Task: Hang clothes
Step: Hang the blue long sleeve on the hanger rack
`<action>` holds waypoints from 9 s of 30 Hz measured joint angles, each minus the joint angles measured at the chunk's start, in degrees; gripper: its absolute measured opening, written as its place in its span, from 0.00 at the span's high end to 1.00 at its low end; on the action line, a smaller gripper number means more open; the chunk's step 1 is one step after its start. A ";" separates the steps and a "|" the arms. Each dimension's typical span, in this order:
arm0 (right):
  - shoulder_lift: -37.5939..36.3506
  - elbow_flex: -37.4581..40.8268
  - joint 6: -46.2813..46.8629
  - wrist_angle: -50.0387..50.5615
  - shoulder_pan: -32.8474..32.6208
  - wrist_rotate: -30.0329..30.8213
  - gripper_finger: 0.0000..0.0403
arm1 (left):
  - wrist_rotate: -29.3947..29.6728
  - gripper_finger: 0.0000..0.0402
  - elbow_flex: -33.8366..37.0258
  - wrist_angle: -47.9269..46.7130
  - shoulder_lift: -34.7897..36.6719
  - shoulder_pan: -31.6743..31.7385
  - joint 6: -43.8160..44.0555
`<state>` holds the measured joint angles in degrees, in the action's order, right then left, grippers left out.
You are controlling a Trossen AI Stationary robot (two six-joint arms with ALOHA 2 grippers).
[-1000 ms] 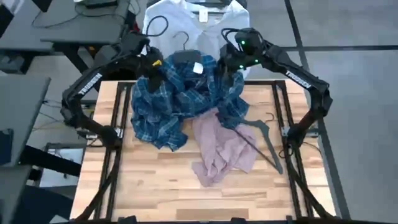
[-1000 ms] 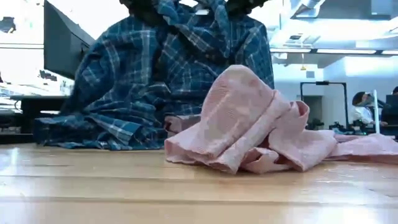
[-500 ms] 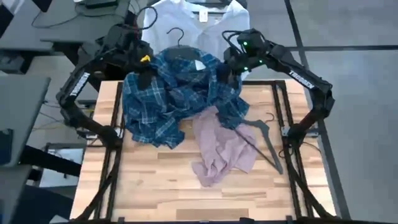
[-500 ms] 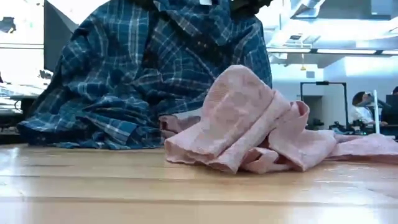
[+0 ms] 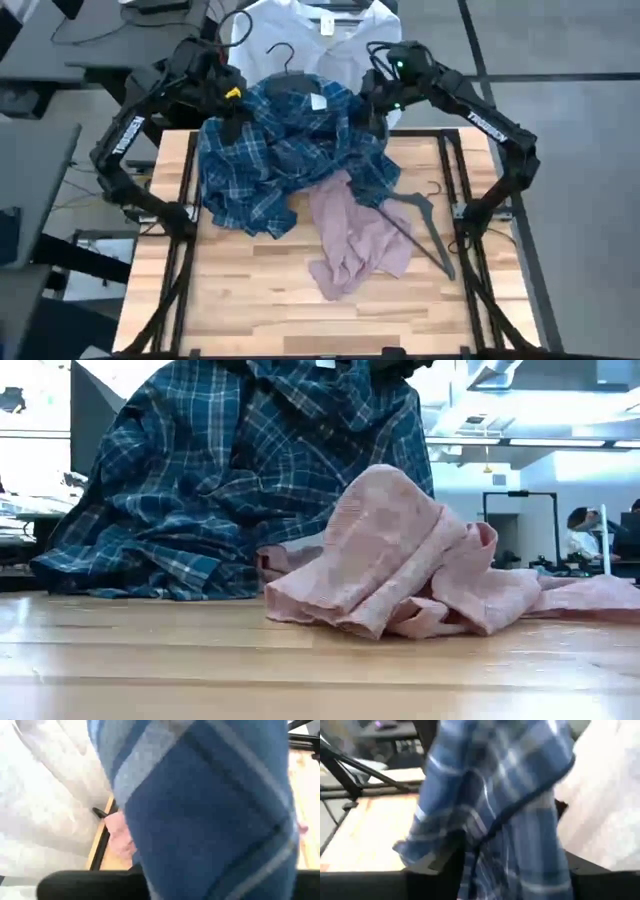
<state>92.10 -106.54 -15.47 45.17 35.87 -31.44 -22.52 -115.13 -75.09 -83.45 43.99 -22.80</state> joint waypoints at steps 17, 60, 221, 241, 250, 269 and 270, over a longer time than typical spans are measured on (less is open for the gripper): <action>-0.86 0.11 2.20 3.12 6.84 1.21 0.75 | 12.86 0.77 -0.11 1.87 1.05 1.57 5.56; -0.12 0.00 3.13 1.99 13.96 3.58 0.79 | -11.07 0.65 -7.39 -3.04 -2.36 12.30 2.26; 21.50 -27.12 2.96 20.72 6.16 38.79 0.25 | 10.58 0.65 12.90 26.62 -12.34 25.68 -1.20; 21.46 -27.19 3.12 22.03 5.76 38.75 0.25 | 26.40 1.00 19.94 45.79 -11.18 24.44 -1.96; 21.46 -27.19 2.74 21.19 6.58 38.62 0.25 | 45.43 1.00 11.17 34.48 -0.04 16.63 -5.43; 21.46 -27.21 2.98 15.48 8.51 35.55 0.25 | 27.82 1.00 5.90 12.46 4.53 -0.48 5.61; 21.46 -27.21 2.98 15.54 8.51 35.51 0.25 | 28.73 1.00 7.97 12.46 3.86 -0.47 5.71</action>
<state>113.56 -133.75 -12.49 60.71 44.38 4.08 6.21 -107.16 -62.63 -79.58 43.52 -17.09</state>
